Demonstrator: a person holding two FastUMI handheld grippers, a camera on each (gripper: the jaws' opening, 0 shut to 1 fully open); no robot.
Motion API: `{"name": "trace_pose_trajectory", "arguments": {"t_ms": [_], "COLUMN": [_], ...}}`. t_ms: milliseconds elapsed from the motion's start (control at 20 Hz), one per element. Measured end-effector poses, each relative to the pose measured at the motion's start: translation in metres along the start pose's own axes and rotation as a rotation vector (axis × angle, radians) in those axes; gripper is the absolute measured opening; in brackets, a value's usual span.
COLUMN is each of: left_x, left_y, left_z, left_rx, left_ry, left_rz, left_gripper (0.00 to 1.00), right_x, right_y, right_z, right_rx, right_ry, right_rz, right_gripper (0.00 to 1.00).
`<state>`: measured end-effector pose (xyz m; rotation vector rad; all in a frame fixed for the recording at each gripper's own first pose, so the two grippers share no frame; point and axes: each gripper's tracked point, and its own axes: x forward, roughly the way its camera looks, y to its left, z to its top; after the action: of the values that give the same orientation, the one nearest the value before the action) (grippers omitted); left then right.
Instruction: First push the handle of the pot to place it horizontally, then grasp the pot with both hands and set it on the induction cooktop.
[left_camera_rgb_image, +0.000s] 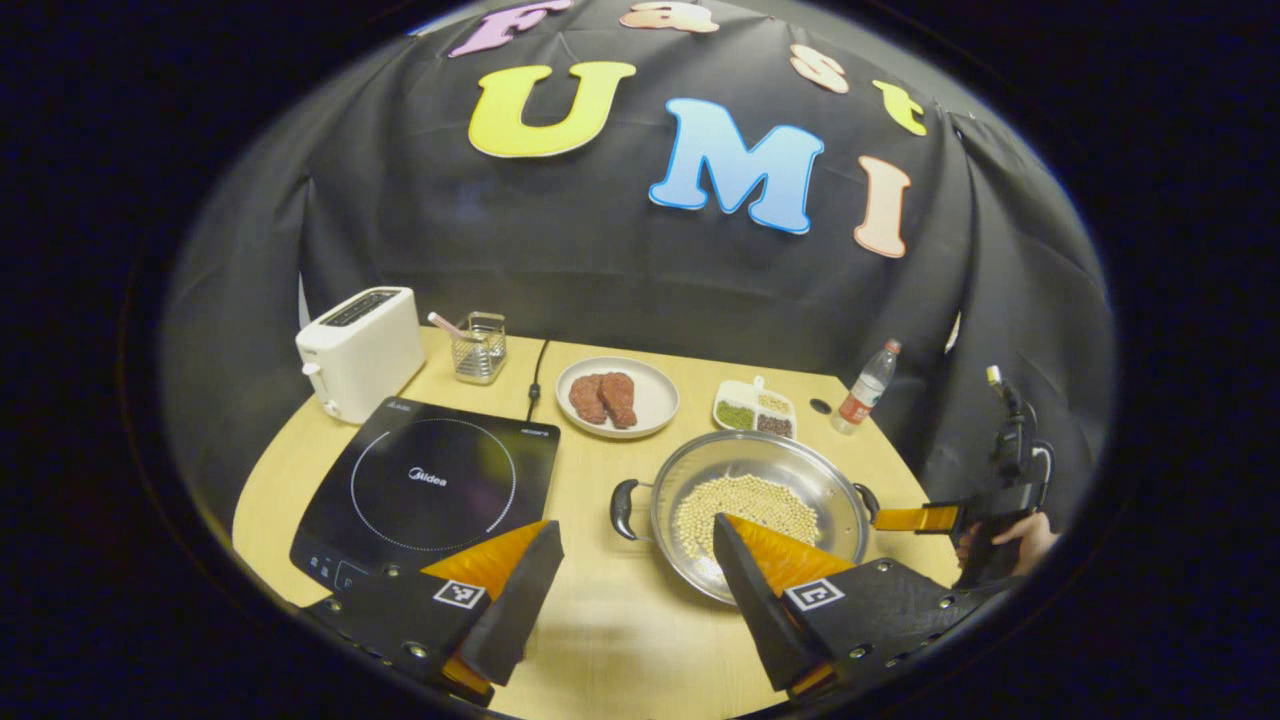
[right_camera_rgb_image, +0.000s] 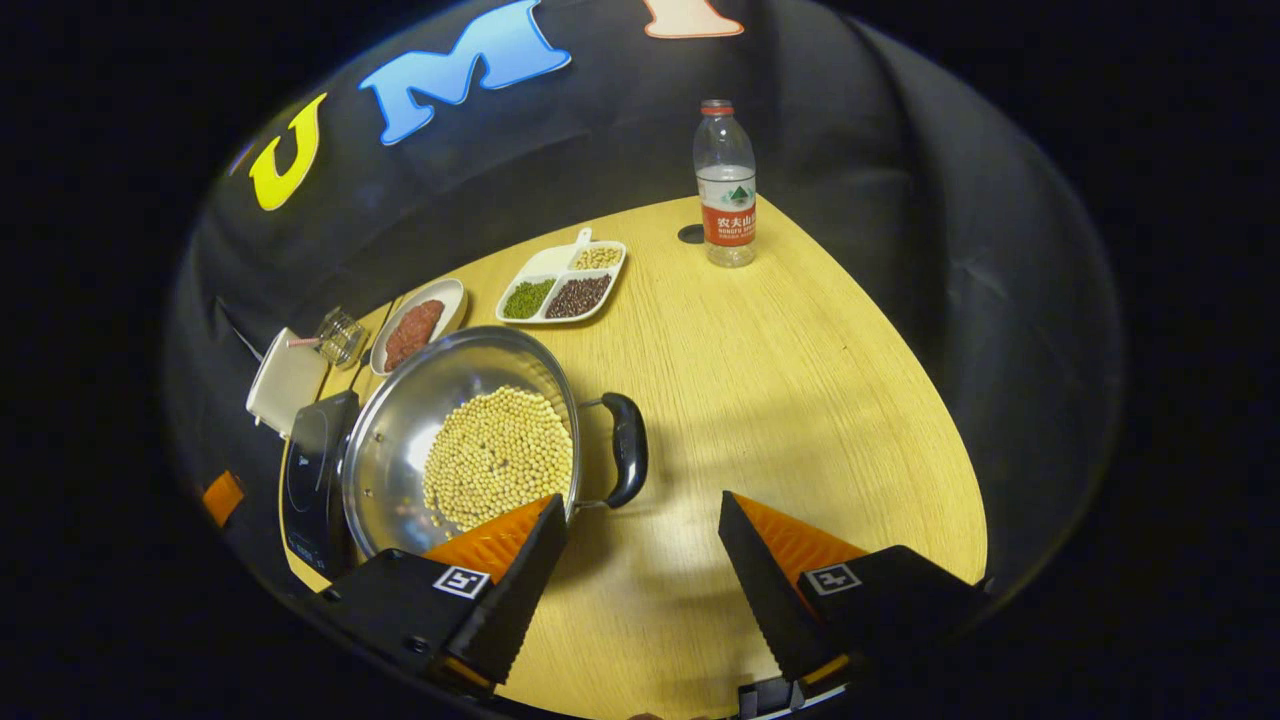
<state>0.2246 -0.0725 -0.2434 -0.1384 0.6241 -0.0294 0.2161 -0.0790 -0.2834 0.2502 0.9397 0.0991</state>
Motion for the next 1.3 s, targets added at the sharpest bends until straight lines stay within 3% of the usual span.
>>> {"name": "trace_pose_trajectory", "arguments": {"t_ms": [100,150,200,350,700,1000,1050,1150,1250,1300], "left_x": [0.022,0.031,0.041,0.069,0.146,0.177,0.180,0.186,0.189,0.189], "left_y": [0.001,0.002,0.001,0.003,0.001,-0.001,-0.005,-0.005,-0.007,-0.007], "left_z": [-0.003,-0.004,-0.006,-0.020,-0.062,-0.083,-0.083,-0.083,-0.084,-0.085], "left_rx": [0.008,0.005,0.002,0.009,0.011,-0.032,-0.039,-0.054,-0.054,-0.055], "left_ry": [0.036,0.053,0.068,0.143,0.262,0.322,0.323,0.313,0.315,0.318], "left_rz": [-0.019,-0.034,-0.048,-0.066,-0.128,-0.158,-0.169,-0.156,-0.164,-0.169], "left_gripper": [0.93,0.93,0.96,0.89,0.93,0.92,0.90,0.56,0.59,0.59], "right_x": [0.000,0.004,0.008,0.026,0.070,0.093,0.095,0.100,0.104,0.104], "right_y": [0.007,0.011,0.012,0.009,0.012,0.024,0.026,0.027,0.028,0.028], "right_z": [0.011,0.016,0.017,0.019,0.015,0.003,0.000,-0.006,-0.005,-0.005], "right_rx": [0.017,0.020,0.019,0.009,-0.012,-0.066,-0.068,-0.070,-0.076,-0.070], "right_ry": [-0.020,-0.025,-0.026,-0.016,0.021,0.053,0.066,0.089,0.087,0.084], "right_rz": [0.022,0.034,0.034,0.014,0.036,0.047,0.050,0.046,0.042,0.048], "right_gripper": [0.98,0.93,0.98,0.98,0.98,0.98,0.98,0.97,0.82,0.83]}}
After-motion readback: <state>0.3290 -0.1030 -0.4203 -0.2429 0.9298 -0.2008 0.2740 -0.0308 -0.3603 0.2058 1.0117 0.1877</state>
